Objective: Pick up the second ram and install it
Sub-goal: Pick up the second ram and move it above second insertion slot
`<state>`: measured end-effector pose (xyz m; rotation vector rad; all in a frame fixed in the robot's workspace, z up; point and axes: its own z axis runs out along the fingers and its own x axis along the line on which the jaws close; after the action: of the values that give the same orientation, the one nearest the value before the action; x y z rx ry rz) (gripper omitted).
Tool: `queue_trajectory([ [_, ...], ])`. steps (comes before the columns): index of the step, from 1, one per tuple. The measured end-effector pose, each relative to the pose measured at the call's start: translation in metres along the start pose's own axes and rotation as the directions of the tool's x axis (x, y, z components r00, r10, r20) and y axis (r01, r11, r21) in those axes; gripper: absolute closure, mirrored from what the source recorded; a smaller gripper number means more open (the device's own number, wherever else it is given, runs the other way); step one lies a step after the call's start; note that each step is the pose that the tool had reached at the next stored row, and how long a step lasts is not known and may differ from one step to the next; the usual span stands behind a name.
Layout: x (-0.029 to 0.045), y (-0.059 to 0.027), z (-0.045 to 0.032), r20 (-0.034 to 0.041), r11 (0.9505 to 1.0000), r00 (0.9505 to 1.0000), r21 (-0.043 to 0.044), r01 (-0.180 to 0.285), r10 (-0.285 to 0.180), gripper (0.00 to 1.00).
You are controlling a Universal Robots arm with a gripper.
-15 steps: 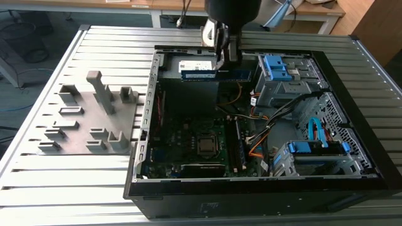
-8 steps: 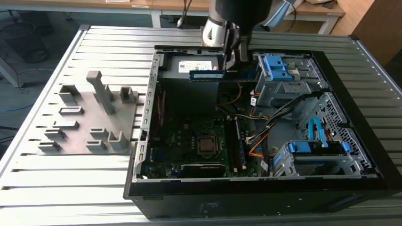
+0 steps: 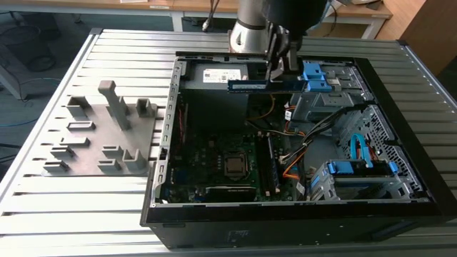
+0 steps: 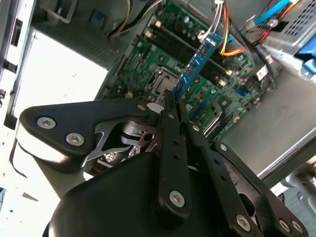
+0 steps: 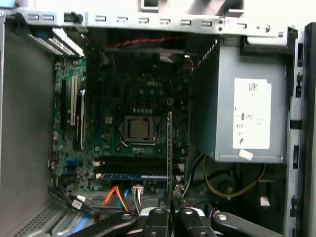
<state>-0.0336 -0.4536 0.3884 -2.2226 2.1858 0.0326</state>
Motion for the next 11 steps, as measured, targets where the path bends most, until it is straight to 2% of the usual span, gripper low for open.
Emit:
queue_trajectory([
  [4, 0.0003, -0.0126, 0.0003, 0.0001, 1.0000, 1.0000, -0.0002, 0.000, 0.000, 0.86],
  [9, 0.0004, -0.0142, 0.0002, 0.0001, 1.0000, 1.0000, -0.0002, 0.000, 0.000, 0.86],
  [11, 0.0032, -0.0140, 0.0002, 0.0000, 1.0000, 1.0000, -0.0003, 0.000, 0.000, 0.86],
])
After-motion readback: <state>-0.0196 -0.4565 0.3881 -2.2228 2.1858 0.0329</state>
